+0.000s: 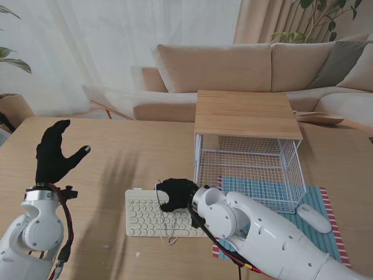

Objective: Unroll the mouse pad and set up the keyboard and mouse from the tabletop organizer

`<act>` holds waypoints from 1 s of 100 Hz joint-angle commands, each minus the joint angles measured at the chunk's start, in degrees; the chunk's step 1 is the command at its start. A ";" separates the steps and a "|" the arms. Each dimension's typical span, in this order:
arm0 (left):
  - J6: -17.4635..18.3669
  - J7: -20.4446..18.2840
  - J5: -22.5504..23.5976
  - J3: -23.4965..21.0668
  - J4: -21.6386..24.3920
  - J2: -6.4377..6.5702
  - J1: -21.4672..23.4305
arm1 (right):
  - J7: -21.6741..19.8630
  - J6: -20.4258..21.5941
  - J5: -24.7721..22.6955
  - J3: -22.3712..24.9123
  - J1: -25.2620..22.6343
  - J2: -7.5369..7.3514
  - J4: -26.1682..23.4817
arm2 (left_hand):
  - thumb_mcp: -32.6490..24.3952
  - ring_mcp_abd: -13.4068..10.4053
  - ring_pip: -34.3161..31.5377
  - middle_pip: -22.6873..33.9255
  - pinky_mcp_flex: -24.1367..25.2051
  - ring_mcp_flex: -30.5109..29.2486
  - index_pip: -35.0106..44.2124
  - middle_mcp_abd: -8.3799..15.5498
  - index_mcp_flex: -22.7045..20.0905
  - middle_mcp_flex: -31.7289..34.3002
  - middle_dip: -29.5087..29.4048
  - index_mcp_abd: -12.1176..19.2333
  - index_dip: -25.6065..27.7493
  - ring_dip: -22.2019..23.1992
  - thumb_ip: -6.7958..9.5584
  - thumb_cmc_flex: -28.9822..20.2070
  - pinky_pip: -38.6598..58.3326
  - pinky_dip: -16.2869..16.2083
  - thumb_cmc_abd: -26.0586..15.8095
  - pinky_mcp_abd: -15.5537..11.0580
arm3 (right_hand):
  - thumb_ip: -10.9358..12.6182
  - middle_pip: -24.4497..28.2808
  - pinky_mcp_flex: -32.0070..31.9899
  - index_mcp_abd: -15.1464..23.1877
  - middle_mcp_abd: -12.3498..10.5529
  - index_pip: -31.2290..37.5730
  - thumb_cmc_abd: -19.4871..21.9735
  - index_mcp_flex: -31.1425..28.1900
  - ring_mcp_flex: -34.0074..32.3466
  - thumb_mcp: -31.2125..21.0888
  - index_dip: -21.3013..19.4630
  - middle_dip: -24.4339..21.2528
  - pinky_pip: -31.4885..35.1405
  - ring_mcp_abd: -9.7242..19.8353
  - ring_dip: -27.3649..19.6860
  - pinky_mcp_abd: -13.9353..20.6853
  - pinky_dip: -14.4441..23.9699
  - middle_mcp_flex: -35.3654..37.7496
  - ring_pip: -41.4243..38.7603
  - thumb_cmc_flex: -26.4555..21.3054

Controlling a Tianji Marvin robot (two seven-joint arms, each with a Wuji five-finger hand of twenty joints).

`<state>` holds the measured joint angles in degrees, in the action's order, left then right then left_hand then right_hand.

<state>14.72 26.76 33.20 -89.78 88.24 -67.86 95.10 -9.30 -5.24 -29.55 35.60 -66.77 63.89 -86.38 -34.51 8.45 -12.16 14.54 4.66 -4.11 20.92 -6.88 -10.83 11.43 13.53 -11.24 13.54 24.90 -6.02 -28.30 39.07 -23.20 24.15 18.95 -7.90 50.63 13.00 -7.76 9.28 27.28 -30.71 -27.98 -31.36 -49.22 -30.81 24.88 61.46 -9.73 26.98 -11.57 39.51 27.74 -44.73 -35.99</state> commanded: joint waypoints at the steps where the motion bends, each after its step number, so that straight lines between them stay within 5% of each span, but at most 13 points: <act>1: -0.13 -0.65 -0.13 -0.14 0.35 -0.24 0.21 | -0.61 -0.70 0.67 0.07 -0.84 0.44 0.26 | 0.63 -0.37 0.34 0.80 0.37 -0.01 -1.02 -0.85 -0.30 0.02 -0.10 -0.61 -0.21 -0.39 1.77 -0.93 -1.64 -0.56 -1.10 0.16 | 3.21 -3.48 -2.66 0.46 -0.04 -0.77 2.72 1.69 3.07 -1.23 0.67 -1.83 -2.88 -1.18 -1.42 0.48 -2.18 -3.32 2.44 0.53; 49: -0.09 -0.24 0.07 -0.26 0.10 -0.28 0.09 | 1.03 -2.77 1.89 0.63 -1.82 1.09 1.71 | 0.59 -0.34 0.41 0.79 0.36 -0.01 -1.43 -0.93 -0.55 0.00 -0.11 -0.65 -0.42 -0.33 1.79 -1.03 -1.76 -0.64 -1.03 0.14 | 3.20 -9.02 -8.98 -1.32 0.29 -4.78 4.18 10.66 13.80 3.09 3.02 -4.91 -12.48 -0.24 -6.03 2.78 -6.62 -14.51 12.20 4.92; 68: -0.12 -0.15 0.03 -0.19 0.05 -0.31 0.03 | 3.20 -4.82 0.31 0.00 -2.75 1.53 1.24 | 0.56 -0.40 0.47 0.78 0.35 0.04 -1.49 -0.90 -0.59 -0.02 -0.11 -0.47 -0.44 -0.32 1.79 -1.02 -1.77 -0.66 -0.99 0.14 | 3.16 0.06 -6.20 -0.54 0.48 -1.00 3.31 8.18 9.10 1.01 2.87 -1.33 -2.57 -1.17 -0.75 2.76 -0.40 -9.36 0.82 3.11; 100: 0.01 0.24 0.01 -0.43 -0.11 -0.38 -0.05 | 5.82 -9.12 -0.31 -1.30 -3.92 2.46 0.79 | 0.47 -0.43 0.55 0.73 0.44 0.05 -1.36 -0.91 -0.62 -0.02 -0.14 -0.56 -0.35 -0.30 1.84 -1.16 -2.07 -0.61 -0.92 0.05 | 2.91 6.38 -4.77 -1.03 1.04 1.62 3.17 6.33 6.10 -1.53 1.60 3.66 5.33 -1.20 3.94 3.56 0.85 -7.35 -8.97 0.69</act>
<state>14.75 27.49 33.30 -90.03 87.99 -67.99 95.01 -2.50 -13.67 -29.74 34.73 -69.39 66.12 -85.85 -34.51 8.45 -12.16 14.54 4.66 -4.11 20.28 -6.88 -10.84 11.43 13.53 -11.25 13.51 24.90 -6.02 -28.94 39.06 -23.20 24.15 18.95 -7.88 55.18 7.83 -8.51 9.48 28.20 -28.18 -21.72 -24.27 -47.71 -28.30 27.62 64.04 -10.48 29.89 -9.48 39.15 20.13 -51.98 -32.45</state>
